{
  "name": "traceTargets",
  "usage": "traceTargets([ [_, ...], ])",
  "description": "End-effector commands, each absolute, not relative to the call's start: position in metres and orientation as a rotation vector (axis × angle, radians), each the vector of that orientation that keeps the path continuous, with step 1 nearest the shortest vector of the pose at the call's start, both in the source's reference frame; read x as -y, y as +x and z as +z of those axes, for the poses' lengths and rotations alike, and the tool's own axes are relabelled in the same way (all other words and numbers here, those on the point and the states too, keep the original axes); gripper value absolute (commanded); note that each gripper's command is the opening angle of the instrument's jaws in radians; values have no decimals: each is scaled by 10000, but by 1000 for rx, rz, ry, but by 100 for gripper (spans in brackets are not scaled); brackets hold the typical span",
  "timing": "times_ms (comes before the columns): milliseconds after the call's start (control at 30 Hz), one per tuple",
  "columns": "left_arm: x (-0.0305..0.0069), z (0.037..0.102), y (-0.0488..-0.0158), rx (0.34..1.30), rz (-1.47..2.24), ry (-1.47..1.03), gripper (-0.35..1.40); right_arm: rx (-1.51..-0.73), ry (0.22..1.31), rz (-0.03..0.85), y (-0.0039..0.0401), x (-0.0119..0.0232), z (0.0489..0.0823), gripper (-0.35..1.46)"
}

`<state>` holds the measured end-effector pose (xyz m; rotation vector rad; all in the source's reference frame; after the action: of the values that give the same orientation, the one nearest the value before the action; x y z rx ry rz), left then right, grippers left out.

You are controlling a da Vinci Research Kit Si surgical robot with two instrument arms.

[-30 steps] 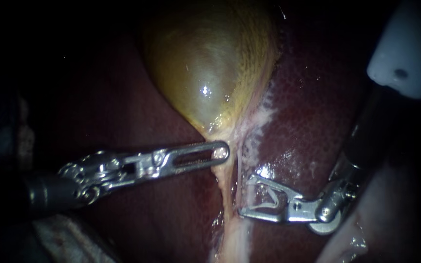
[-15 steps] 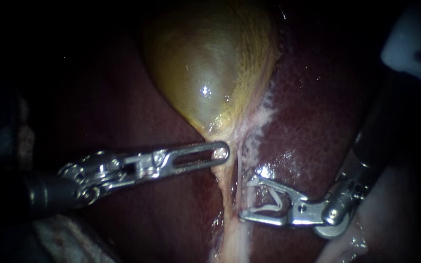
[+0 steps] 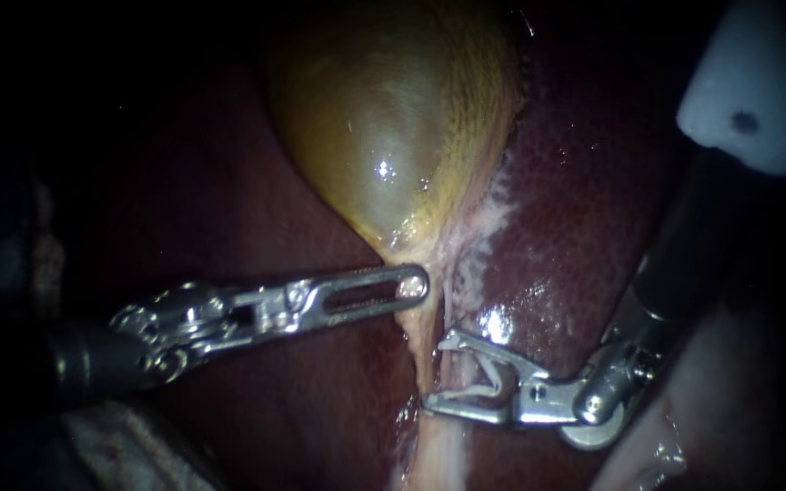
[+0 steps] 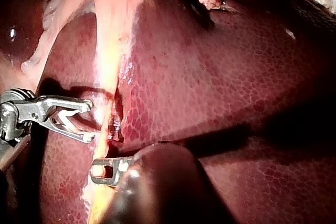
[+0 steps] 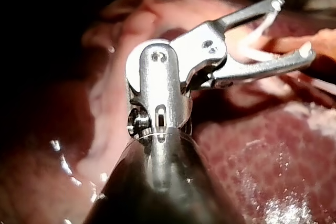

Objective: Clipping first clip left tube

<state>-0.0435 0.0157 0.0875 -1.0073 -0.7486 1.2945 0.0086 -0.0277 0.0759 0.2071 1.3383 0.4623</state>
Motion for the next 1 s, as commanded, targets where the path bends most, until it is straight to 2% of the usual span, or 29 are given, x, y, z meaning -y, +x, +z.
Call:
traceTargets([
  [33, -157, 875, -435, 750, 1295, -1007, -35, -1338, 205, 462, 86, 277, 761, 58],
  [500, -157, 875, -436, 749, 1295, -1008, -35, -1342, 193, 453, 88, 287, 792, 57],
  [1000, -156, 875, -437, 752, 1295, -1008, -35, -1350, 212, 458, 113, 304, 809, 56],
])
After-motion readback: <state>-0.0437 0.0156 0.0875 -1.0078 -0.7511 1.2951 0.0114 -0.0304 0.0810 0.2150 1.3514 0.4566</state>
